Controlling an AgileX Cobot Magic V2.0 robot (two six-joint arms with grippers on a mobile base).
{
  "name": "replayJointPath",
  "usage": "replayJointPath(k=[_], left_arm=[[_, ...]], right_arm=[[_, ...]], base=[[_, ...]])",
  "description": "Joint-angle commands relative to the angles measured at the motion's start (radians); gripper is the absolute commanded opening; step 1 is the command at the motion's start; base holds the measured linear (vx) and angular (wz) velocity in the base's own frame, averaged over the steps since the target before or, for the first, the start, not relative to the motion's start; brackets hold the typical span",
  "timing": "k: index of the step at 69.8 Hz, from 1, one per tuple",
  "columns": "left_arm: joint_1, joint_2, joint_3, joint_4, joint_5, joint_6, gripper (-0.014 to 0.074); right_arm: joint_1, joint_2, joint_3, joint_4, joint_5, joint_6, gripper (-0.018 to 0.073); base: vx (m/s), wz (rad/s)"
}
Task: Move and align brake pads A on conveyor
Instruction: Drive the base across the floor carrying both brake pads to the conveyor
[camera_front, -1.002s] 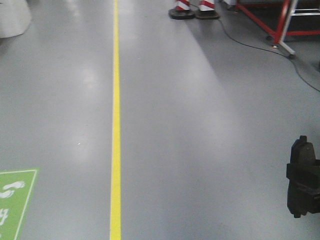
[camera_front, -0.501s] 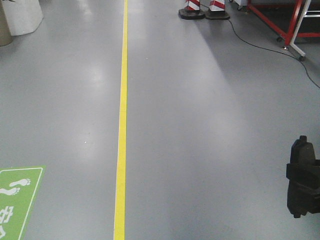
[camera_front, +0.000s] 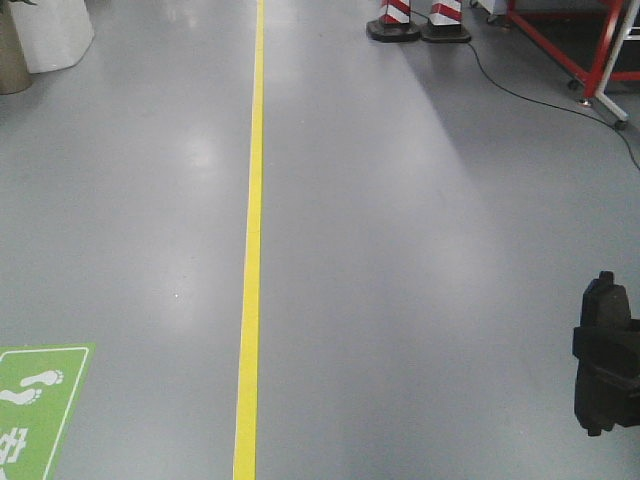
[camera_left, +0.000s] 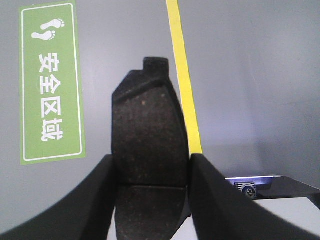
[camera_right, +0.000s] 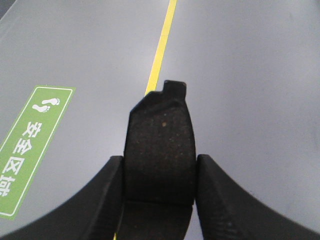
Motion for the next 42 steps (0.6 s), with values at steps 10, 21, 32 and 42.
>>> replayJointPath(k=[10, 21, 32, 42], left_arm=[[-0.005, 0.005, -0.03, 0.008, -0.021, -0.009, -0.0006], [-0.005, 0.005, -0.03, 0.008, -0.021, -0.009, -0.0006], [-0.005, 0.005, -0.03, 0.008, -0.021, -0.009, -0.0006], [-0.005, 0.005, -0.03, 0.008, -0.021, -0.009, -0.0006]], right_arm=[[-0.005, -0.005, -0.031, -0.004, -0.084, -0.009, -0.0003], [-0.005, -0.005, -0.031, -0.004, -0.084, -0.009, -0.0003], [-0.005, -0.005, -0.031, -0.004, -0.084, -0.009, -0.0003], [-0.005, -0.005, -0.031, -0.004, -0.084, -0.009, -0.0003]], base=[[0.26, 0.08], [0.38, -0.01], [0.5, -0.02], [0.59, -0.03]])
